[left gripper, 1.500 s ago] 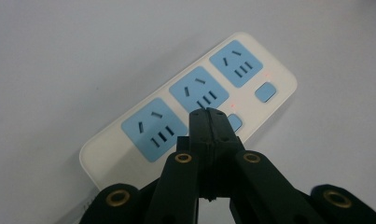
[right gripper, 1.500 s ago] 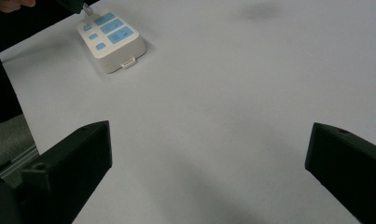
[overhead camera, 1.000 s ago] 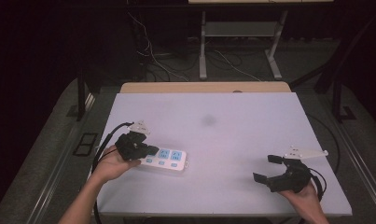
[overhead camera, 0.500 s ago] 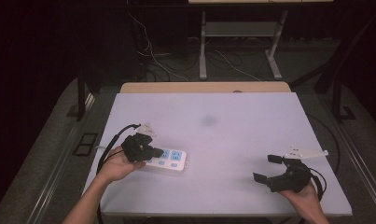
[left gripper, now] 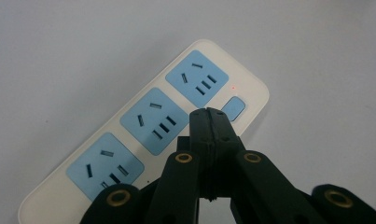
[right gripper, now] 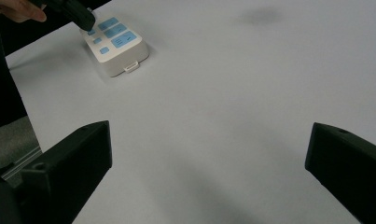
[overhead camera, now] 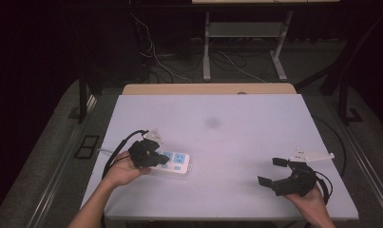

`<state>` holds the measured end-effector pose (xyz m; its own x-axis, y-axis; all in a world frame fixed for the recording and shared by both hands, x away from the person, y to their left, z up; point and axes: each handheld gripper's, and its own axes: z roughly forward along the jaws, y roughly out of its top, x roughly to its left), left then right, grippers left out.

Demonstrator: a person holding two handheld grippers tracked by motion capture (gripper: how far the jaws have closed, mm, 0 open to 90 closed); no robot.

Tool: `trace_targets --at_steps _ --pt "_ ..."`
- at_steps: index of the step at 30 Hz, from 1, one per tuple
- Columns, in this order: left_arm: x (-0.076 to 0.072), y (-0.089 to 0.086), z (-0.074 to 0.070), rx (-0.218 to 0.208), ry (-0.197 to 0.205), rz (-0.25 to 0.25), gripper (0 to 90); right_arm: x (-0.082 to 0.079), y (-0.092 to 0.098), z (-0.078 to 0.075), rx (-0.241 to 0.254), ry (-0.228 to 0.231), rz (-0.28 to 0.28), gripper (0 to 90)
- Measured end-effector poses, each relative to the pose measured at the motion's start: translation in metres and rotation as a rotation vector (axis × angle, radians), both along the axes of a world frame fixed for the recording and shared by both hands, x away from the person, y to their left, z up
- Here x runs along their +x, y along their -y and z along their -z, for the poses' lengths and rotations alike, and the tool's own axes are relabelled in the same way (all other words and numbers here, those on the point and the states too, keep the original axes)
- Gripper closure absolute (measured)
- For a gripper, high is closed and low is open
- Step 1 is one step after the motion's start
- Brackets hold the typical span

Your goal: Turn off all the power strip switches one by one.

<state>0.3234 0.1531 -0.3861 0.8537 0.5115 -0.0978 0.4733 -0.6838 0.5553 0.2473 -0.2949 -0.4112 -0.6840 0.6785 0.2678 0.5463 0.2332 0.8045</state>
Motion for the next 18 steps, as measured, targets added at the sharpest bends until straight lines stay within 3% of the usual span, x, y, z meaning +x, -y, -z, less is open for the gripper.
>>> trace_targets --at_steps 11,13,18 --pt "0.0 -0.004 0.013 -0.001 -0.009 -0.018 89.6 0.0 0.0 0.0 0.0 -0.001 -0.006 0.3" --pt "-0.001 -0.004 0.016 0.014 -0.009 -0.015 89.6 0.0 -0.001 0.0 0.004 -0.002 -0.007 0.3" --pt "0.0 -0.005 0.017 -0.01 -0.011 -0.023 89.6 0.0 0.0 0.0 0.013 0.001 -0.011 0.3"
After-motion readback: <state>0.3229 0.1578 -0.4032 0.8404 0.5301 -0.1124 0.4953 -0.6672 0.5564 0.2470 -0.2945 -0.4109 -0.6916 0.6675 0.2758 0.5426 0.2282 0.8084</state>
